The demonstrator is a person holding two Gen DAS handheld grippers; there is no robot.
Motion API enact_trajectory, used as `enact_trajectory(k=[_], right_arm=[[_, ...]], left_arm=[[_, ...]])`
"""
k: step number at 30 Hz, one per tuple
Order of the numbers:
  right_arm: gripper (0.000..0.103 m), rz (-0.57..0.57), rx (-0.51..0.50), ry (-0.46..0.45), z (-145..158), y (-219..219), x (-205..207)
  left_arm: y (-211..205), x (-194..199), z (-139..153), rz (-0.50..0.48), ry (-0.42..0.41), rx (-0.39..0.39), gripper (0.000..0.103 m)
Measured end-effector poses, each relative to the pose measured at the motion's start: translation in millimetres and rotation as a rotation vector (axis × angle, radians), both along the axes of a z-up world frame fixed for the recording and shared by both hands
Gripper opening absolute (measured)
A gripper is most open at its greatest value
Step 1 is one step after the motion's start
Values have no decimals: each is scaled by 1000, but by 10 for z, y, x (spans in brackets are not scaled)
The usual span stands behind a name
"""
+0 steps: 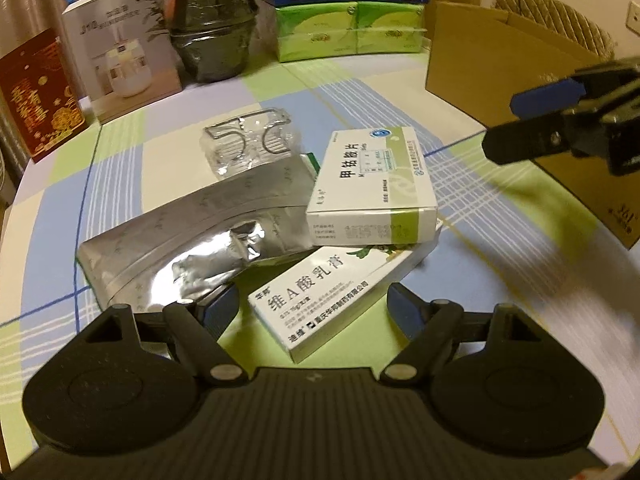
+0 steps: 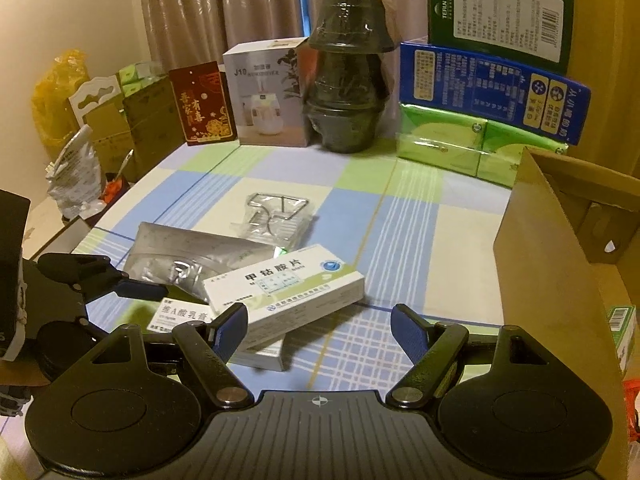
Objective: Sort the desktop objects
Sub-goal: 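Lower the left tool onto the vitamin A cream box and close it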
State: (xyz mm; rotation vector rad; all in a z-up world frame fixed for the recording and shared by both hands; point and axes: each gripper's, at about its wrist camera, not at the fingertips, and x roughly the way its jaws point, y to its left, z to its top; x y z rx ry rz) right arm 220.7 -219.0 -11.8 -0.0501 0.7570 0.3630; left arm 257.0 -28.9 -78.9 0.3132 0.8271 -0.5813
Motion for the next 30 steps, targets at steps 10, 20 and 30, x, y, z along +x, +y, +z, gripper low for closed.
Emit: enact_trajectory(k=[10, 20, 30], right_arm=[[76, -16, 11, -4, 42, -81, 6], [76, -39, 5, 6, 11, -159, 29], [76, -58, 9, -1, 29, -229, 36]], left_arm=[[-57, -92, 45, -99, 91, -24, 50], [-409, -204, -54, -152, 33, 24, 50], [-599, -418, -37, -243, 35, 29, 33]])
